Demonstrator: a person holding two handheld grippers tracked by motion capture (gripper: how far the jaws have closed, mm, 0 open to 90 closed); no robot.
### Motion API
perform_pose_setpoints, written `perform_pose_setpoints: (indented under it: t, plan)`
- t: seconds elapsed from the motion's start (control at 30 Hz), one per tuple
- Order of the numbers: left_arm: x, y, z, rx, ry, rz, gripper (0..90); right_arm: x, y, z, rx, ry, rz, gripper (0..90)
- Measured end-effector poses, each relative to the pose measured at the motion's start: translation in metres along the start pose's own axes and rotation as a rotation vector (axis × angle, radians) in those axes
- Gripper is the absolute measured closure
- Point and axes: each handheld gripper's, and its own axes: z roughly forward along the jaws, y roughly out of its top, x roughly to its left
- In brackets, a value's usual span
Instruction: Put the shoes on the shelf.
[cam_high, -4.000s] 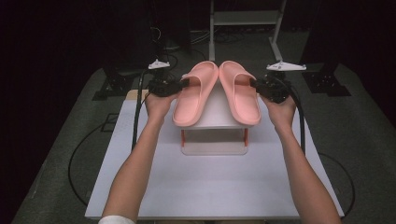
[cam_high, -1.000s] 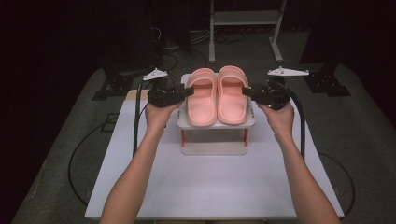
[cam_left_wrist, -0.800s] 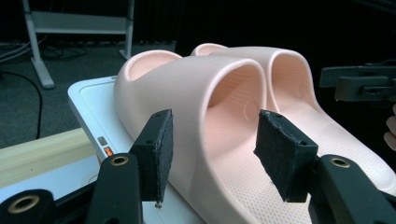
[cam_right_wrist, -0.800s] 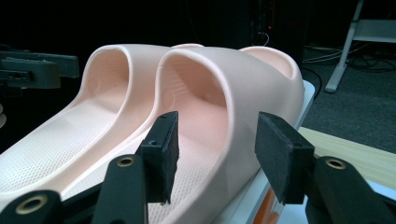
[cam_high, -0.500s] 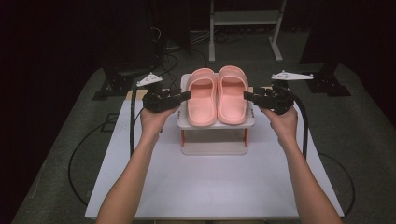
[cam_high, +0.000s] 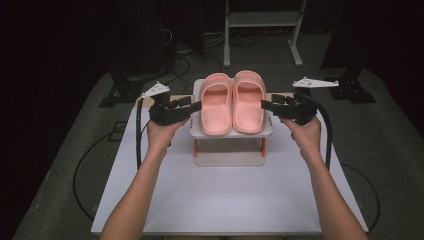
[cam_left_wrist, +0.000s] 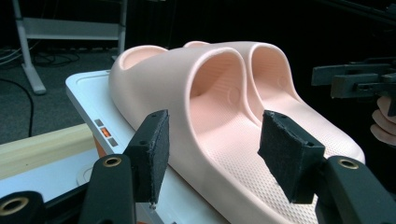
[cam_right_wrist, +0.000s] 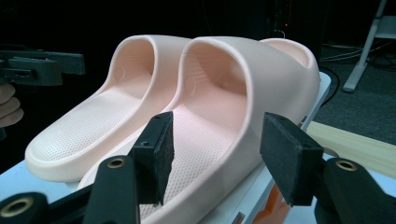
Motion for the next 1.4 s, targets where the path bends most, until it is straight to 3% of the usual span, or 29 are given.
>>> perform_pose_setpoints:
  t: [0.37, 1.4]
  plan:
    - [-0.010, -0.002, -0.006, -0.012, -0.028, 0.020, 40.2, -0.002, -0.010, -0.011, -0.016, 0.013, 0.013, 41.4]
    - [-0.020, -0.022, -0.024, -0.041, -0.066, 0.008, 27.6, -0.004, -0.036, -0.034, -0.051, 0.044, 0.020, 35.1]
